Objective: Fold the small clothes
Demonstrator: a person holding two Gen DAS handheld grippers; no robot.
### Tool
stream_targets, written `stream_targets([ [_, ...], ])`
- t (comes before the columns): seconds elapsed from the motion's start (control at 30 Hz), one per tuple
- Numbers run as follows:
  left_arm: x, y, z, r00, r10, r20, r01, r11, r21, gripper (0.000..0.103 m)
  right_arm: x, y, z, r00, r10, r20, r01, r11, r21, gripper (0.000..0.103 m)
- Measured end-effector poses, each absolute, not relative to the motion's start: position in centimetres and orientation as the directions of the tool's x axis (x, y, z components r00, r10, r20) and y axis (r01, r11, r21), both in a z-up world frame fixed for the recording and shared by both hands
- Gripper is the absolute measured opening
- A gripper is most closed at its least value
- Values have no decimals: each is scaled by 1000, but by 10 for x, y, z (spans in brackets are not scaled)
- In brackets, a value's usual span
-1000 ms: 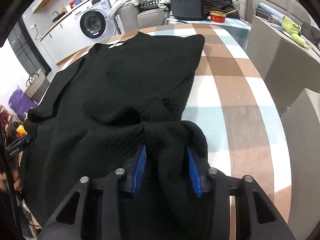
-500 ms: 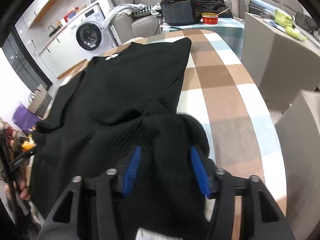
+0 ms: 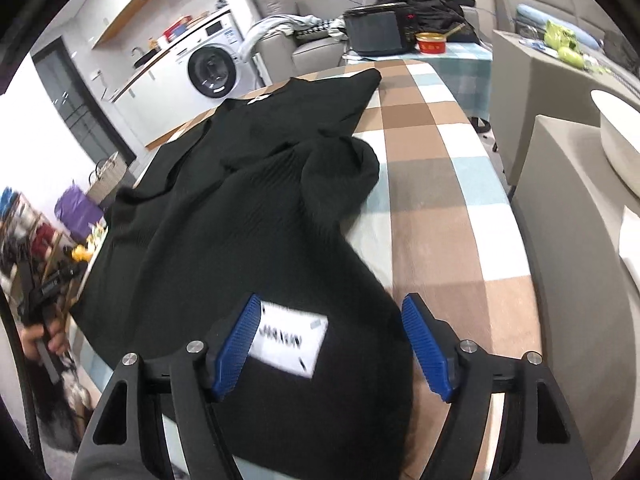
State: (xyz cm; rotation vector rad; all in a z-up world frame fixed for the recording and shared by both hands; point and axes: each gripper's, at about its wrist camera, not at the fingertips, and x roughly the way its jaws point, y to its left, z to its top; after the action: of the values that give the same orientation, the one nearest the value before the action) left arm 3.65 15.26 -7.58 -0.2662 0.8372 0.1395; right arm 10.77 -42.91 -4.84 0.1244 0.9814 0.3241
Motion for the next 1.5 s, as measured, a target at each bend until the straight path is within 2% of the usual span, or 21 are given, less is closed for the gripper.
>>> stream_targets([
  [0.13, 25, 152, -90, 644, 23, -765, -235, 957, -168, 81, 94, -438, -60, 508, 331, -795, -210, 943, 258, 75],
  [0.4, 27, 142, -104, 626, 100, -773, -221, 974, -53, 80, 88, -435, -66, 500, 330, -801, -234, 942, 242, 75],
  [0.5, 30, 138, -102, 631, 78, -772, -188, 981, -55, 66, 89, -435, -68, 498, 320, -806, -235, 944, 230, 75],
  [0.63, 35, 129, -98, 650, 29, -759, -129, 989, -73, 18, 90, -433, -71, 501, 306, -809, -250, 947, 204, 75],
  [0.67, 36, 127, -97, 654, 28, -756, -122, 990, -69, 11, 91, -432, -72, 506, 300, -808, -256, 948, 192, 74],
  [0.83, 26, 128, -83, 693, -3, -721, -113, 987, -112, 9, 100, -431, -68, 525, 286, -802, -275, 948, 158, 74],
  [1.0, 1, 139, -63, 739, -41, -672, -108, 978, -179, 9, 118, -423, -74, 523, 297, -799, -284, 945, 165, 56],
  [1.03, -4, 140, -60, 746, -45, -664, -105, 977, -185, 9, 121, -421, -73, 531, 301, -792, -285, 944, 168, 47],
  [1.07, -9, 141, -57, 753, -50, -656, -102, 976, -192, 9, 123, -420, -74, 535, 302, -789, -286, 944, 167, 34],
  [1.1, -14, 141, -54, 757, -49, -651, -102, 976, -193, 8, 126, -418, -74, 539, 299, -787, -287, 944, 163, 26],
  [1.13, -17, 141, -52, 761, -48, -646, -103, 976, -193, 8, 127, -418, -74, 542, 305, -783, -285, 943, 170, 11],
  [1.17, -21, 142, -48, 767, -45, -640, -103, 976, -192, 5, 127, -419, -73, 540, 331, -774, -287, 937, 200, 6],
  [1.23, -32, 144, -42, 780, -15, -625, -119, 978, -172, 5, 123, -425, -66, 533, 403, -744, -302, 912, 278, 5],
  [1.37, -51, 154, -30, 794, -45, -606, -104, 973, -208, 5, 103, -449, -48, 560, 505, -657, -286, 862, 418, 5],
  [1.5, -54, 154, -33, 782, -45, -622, -101, 975, -197, 5, 87, -463, -40, 564, 543, -622, -288, 836, 467, 5],
])
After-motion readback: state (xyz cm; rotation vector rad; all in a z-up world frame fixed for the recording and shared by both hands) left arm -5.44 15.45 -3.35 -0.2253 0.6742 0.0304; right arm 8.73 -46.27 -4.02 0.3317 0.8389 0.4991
